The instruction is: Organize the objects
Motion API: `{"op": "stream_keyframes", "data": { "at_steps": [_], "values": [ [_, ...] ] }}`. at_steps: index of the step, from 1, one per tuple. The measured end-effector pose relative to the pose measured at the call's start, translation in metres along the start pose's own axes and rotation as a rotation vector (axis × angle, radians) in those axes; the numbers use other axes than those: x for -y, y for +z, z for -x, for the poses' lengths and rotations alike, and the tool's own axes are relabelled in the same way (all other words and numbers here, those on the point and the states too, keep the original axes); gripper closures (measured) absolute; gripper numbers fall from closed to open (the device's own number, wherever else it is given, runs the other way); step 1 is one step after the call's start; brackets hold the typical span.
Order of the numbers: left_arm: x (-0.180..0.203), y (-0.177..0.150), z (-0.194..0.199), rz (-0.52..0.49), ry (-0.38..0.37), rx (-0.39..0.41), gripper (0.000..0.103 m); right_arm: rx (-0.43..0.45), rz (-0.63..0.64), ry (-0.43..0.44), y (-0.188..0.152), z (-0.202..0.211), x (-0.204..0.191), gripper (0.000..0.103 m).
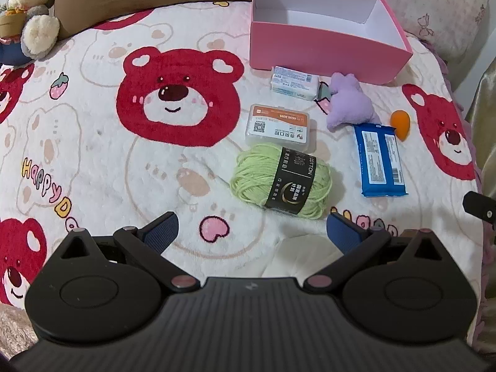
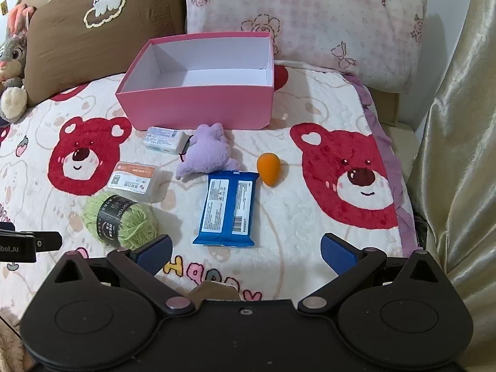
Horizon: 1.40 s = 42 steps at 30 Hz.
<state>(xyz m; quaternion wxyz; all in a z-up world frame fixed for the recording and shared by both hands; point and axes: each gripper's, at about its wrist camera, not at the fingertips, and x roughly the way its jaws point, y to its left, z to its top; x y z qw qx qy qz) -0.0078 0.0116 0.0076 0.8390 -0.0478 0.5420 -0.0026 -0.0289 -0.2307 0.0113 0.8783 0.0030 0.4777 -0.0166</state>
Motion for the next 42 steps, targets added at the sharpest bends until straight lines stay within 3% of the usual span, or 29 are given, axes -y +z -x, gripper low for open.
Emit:
{"op": "stream_keyframes", "data": {
  "at_steps": [6, 12, 24, 42],
  "values": [
    [0.001, -0.001, 0.0, -0.013, -0.002, -0.005, 0.0, -0.004, -0.01, 0.016, -0.001, 0.001, 0.0, 0.0],
    [0.007, -0.003, 0.003, 0.039, 0.033, 0.008, 0.0, -0.001, -0.01, 0.02, -0.002, 0.002, -0.001, 0.0],
    [0.013, -0.004, 0.004, 0.025, 0.027, -0.006, 0.0, -0.023, 0.004, 0.029, -0.004, -0.005, -0.009, 0.0],
    [0.003, -0.001, 0.002, 0.115, 0.009, -0.02, 0.0, -0.041, 0.021, 0.042, -0.008, -0.012, -0.018, 0.0]
  ]
}}
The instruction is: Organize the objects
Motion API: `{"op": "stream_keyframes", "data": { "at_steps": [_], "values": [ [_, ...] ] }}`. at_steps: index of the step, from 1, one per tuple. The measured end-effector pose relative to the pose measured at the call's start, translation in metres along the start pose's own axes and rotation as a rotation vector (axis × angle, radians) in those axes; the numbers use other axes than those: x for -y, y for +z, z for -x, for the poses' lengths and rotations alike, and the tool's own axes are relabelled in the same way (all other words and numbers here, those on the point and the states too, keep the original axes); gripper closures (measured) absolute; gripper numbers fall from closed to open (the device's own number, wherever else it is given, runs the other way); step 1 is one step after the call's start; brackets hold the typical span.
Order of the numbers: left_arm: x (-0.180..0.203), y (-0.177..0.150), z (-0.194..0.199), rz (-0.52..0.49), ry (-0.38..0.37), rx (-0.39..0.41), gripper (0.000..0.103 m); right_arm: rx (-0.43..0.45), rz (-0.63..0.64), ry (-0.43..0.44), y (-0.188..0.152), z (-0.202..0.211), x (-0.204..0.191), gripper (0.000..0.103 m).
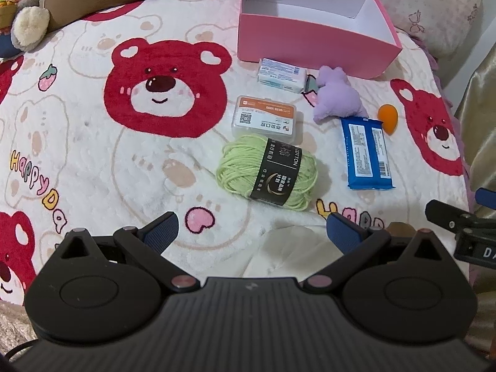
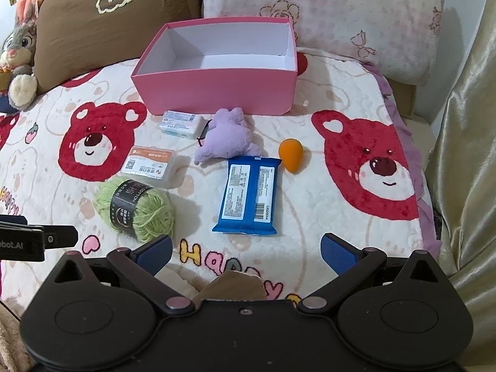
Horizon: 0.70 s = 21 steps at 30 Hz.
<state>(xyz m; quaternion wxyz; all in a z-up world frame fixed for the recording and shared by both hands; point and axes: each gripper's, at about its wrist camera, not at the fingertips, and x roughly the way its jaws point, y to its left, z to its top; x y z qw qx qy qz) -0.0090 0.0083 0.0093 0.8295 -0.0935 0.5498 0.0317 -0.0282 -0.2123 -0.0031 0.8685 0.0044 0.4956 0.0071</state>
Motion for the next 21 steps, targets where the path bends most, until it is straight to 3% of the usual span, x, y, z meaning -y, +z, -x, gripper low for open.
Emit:
{"op": "stream_keyframes", "data": {
  "at_steps": [9, 21],
  "values": [
    [0.005, -0.001, 0.007, -0.012, 0.007, 0.025, 0.0, 0.008, 0.029, 0.003, -0.001, 0.001, -0.009, 0.0],
    [-0.006, -0.001, -0.009, 0.01, 0.022, -0.01, 0.0, 0.004, 0.031, -0.004, 0.002, 0.002, -0.01, 0.0]
  ]
}}
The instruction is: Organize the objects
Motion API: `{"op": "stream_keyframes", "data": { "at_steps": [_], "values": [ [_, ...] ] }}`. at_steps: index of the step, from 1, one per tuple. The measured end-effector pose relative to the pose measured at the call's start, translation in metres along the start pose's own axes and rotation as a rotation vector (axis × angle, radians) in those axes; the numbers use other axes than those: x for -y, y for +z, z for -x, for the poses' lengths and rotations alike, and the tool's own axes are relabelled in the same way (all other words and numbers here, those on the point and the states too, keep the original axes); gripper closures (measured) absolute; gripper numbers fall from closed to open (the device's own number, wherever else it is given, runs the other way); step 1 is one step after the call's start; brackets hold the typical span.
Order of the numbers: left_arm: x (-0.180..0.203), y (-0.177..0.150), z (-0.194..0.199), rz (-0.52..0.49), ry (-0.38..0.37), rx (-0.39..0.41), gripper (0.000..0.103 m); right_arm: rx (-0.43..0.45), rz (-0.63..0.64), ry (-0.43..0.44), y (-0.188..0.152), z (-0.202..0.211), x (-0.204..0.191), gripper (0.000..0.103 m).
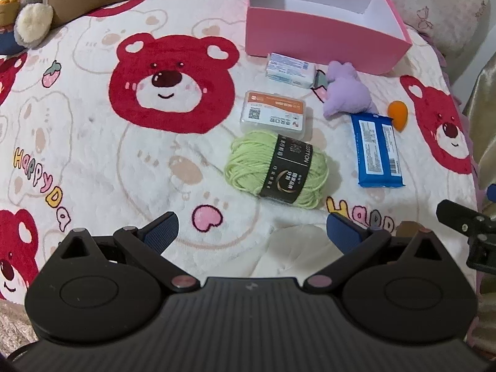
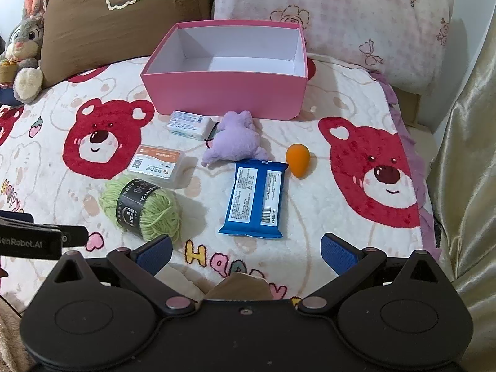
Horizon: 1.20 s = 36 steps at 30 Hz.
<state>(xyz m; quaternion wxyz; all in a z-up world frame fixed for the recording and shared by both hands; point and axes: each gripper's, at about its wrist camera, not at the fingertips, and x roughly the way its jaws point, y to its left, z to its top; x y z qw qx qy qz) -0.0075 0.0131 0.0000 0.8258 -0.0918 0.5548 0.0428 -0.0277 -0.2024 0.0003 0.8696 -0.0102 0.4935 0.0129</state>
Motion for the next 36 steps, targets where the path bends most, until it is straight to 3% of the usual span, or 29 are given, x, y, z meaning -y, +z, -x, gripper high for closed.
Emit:
{"op": "stream_keyframes", "data": {
  "at_steps": [36],
  "values": [
    [0.0009, -0.0015, 0.0037, -0.016, -0.006, 0.002, 0.0, -0.02, -0.017, -0.012, -0.001, -0.0053, 0.0065, 0.0]
  ]
}}
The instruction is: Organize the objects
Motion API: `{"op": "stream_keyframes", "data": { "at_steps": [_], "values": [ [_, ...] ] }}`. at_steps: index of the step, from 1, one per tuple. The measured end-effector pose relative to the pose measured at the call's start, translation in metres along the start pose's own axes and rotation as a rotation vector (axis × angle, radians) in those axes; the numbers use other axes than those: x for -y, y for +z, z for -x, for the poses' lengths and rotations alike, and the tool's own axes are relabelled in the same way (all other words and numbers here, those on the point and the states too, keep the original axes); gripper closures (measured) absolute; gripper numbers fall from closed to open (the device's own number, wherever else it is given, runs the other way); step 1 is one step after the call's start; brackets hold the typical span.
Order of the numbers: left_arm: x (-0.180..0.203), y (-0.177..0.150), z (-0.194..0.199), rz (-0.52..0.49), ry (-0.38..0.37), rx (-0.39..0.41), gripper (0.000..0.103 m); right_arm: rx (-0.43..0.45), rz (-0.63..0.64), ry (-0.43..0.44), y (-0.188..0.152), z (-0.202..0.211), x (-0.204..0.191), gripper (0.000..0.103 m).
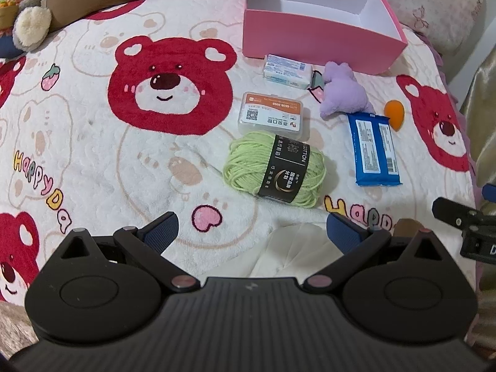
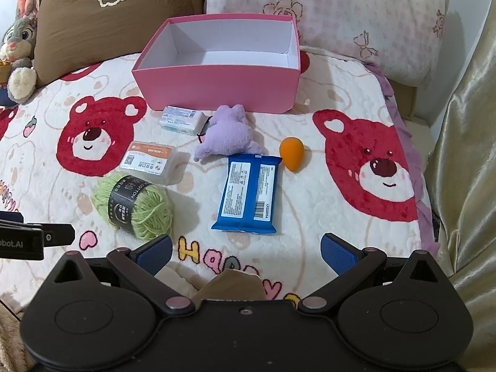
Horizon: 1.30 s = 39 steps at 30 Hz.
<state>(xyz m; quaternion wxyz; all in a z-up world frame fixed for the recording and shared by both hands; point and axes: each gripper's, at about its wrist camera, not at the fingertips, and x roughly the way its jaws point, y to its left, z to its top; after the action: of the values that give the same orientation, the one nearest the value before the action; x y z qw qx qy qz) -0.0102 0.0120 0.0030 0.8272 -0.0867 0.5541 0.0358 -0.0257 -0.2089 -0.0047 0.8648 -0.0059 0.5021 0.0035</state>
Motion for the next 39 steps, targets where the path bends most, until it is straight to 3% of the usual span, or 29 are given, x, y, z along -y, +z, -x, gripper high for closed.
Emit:
{"op": "stream_keyframes", "data": {
  "at_steps": [4, 10, 18, 22, 26, 29, 33, 39],
  "values": [
    [-0.008, 0.004, 0.007, -0.004, 0.0, 0.003, 0.0, 0.017, 0.009, 0.014, 0.001, 0.003, 0.0, 0.0],
    [-0.028, 0.023, 0.012, -0.067, 0.029, 0.039, 0.0, 0.075, 0.042, 0.121, 0.013, 0.009, -0.005, 0.0],
    [-0.056, 0.053, -0.028, -0.092, -0.009, 0.034, 0.0, 0.151, 0.147, 0.263, 0.017, -0.005, -0.038, 0.0],
    [-0.063, 0.056, -0.042, -0.095, -0.031, 0.112, 0.001, 0.077, 0.183, 0.365, 0.016, -0.035, -0.048, 0.0],
    [-0.075, 0.053, -0.061, -0.011, -0.165, 0.078, 0.001, -0.001, 0.149, 0.386, 0.014, -0.066, -0.054, 0.0],
    [-0.073, 0.049, -0.072, -0.004, -0.162, 0.074, 0.002, -0.039, 0.127, 0.428, 0.012, -0.084, -0.059, 0.0],
    [-0.072, 0.044, -0.084, 0.006, -0.216, 0.078, 0.002, -0.053, 0.111, 0.436, 0.009, -0.103, -0.067, 0.0],
    [-0.063, 0.042, -0.102, -0.007, -0.282, 0.12, 0.007, 0.025, 0.205, 0.342, 0.002, -0.124, -0.08, 0.0]
  ]
}}
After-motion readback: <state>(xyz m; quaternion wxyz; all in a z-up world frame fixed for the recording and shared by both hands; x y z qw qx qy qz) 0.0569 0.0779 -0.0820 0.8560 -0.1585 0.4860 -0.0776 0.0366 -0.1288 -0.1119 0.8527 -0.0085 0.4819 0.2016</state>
